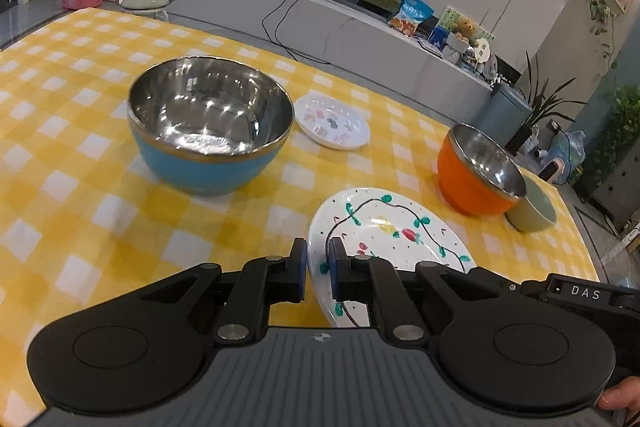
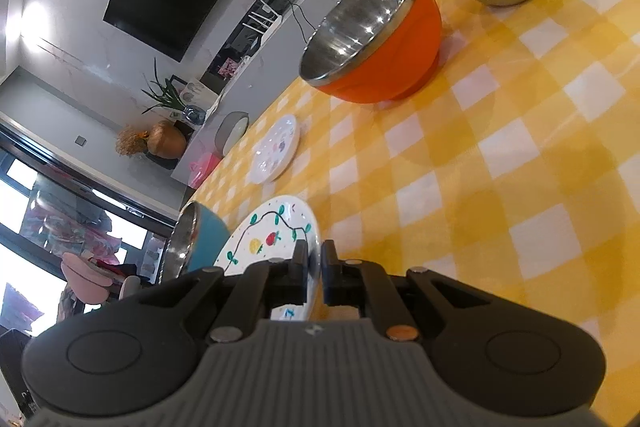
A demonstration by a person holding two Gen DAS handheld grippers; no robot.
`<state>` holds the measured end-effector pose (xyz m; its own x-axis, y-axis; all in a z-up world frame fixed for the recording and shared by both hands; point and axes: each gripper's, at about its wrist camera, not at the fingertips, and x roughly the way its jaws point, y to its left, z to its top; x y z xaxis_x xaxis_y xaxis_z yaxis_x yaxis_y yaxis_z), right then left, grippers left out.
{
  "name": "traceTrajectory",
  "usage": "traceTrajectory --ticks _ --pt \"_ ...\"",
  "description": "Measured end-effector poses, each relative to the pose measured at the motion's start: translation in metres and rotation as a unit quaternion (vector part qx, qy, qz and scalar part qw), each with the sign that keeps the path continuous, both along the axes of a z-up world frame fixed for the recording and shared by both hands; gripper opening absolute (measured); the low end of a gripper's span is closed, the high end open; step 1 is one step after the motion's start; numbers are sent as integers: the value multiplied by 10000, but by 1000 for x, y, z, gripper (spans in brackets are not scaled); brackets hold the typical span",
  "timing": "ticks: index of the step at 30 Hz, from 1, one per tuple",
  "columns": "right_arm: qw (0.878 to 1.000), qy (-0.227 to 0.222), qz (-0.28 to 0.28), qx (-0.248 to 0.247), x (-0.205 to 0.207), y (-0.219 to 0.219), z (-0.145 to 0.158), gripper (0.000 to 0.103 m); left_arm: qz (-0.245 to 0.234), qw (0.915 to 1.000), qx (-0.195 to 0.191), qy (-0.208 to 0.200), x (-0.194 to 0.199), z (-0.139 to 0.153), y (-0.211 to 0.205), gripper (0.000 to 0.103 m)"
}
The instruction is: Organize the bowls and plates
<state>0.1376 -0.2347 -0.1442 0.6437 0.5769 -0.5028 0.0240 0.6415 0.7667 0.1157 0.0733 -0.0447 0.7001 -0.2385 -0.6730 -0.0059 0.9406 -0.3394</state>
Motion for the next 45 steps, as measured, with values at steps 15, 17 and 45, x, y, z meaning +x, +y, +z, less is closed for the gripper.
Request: traceTrajectory --ticks 15,17,45 --pt "9995 96 295 114 -62 7 12 4 277 9994 22 210 -66 22 7 12" --pt "9994 76 309 102 -68 6 14 4 311 9992 10 238 -71 21 8 12" --pt "9914 -58 809 -1029 -79 39 8 6 459 9958 261 748 -86 -9 16 13"
